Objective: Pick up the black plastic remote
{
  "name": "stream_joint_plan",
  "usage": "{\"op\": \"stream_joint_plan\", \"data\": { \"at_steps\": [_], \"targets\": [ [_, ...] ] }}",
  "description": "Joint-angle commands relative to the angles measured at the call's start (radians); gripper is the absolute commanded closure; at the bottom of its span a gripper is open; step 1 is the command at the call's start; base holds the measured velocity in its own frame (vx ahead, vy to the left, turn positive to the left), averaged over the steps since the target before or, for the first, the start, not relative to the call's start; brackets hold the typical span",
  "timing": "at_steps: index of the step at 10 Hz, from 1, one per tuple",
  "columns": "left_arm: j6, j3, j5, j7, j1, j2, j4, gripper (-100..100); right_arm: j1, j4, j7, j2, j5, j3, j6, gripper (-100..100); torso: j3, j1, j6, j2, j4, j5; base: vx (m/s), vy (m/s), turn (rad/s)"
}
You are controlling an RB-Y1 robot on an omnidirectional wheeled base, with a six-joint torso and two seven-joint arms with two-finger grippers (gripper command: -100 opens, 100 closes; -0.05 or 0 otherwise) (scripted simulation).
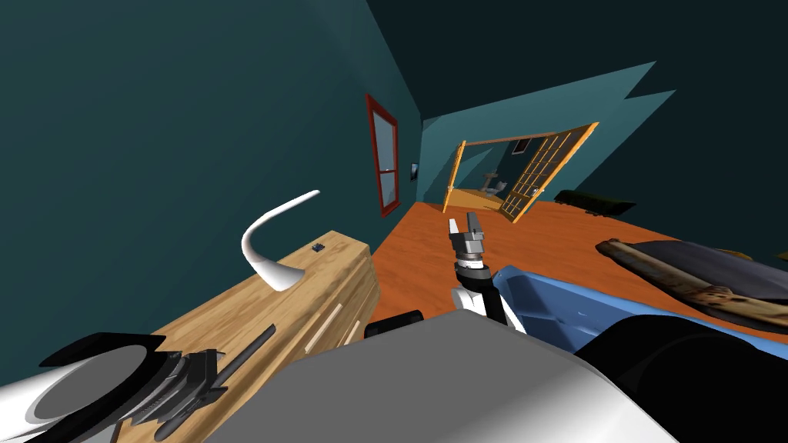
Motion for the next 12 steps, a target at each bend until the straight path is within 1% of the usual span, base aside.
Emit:
{"op": "stream_joint_plan", "data": {
  "at_steps": [1, 2, 6, 7, 8, 10, 11, 12],
  "targets": [
    [0.0, 0.0, 0.0, 0.0, 0.0, 0.0, 0.0, -100, 0.0, 0.0, 0.0, 0.0, 0.0, 0.0, 0.0, 0, 0.0, 0.0, 0.0, 0.0, 0.0, 0.0, -0.011, -0.006, -0.01],
    [-0.002, -0.001, -0.001, -0.003, -0.001, -0.001, 0.003, 100, 0.0, 0.0, 0.0, 0.0, 0.0, 0.0, 0.0, 0, 0.0, 0.0, 0.0, -0.001, 0.0, 0.0, 0.0, 0.0, 0.0],
    [-0.001, -0.001, 0.0, -0.001, 0.0, -0.001, 0.003, 100, 0.0, 0.0, 0.0, 0.0, 0.0, 0.0, 0.0, 0, -0.001, 0.002, 0.001, -0.002, 0.0, 0.001, 0.0, 0.0, 0.0],
    [-0.001, -0.001, 0.0, -0.001, 0.0, -0.001, 0.003, 0, 0.0, 0.0, 0.0, 0.0, 0.0, 0.0, 0.0, 0, -0.001, 0.002, 0.001, -0.002, 0.0, 0.0, 0.0, 0.0, 0.0],
    [0.012, 0.008, 0.011, 0.011, 0.006, 0.011, -0.025, 100, 0.0, 0.0, 0.0, 0.0, 0.0, 0.0, 0.0, 0, -0.001, 0.002, 0.001, -0.002, 0.0, 0.0, 0.017, 0.014, 0.064],
    [0.029, 0.023, 0.028, 0.025, 0.015, 0.027, -0.057, 100, 0.0, 0.0, 0.0, 0.0, 0.0, 0.0, 0.0, 0, -0.002, 0.003, 0.0, -0.003, 0.0, 0.0, 0.031, 0.019, 0.101],
    [0.023, 0.019, 0.022, 0.022, 0.014, 0.022, -0.05, 100, 0.0, 0.0, 0.0, 0.0, 0.0, 0.0, 0.0, 0, -0.002, 0.002, 0.001, -0.004, 0.0, 0.0, 0.016, 0.006, 0.018],
    [0.026, 0.02, 0.023, 0.024, 0.015, 0.022, -0.052, 0, 0.0, 0.0, 0.0, 0.0, 0.0, 0.0, 0.0, 0, -0.002, 0.002, 0.001, -0.003, -0.001, 0.0, 0.0, 0.0, 0.0]
  ]
}}
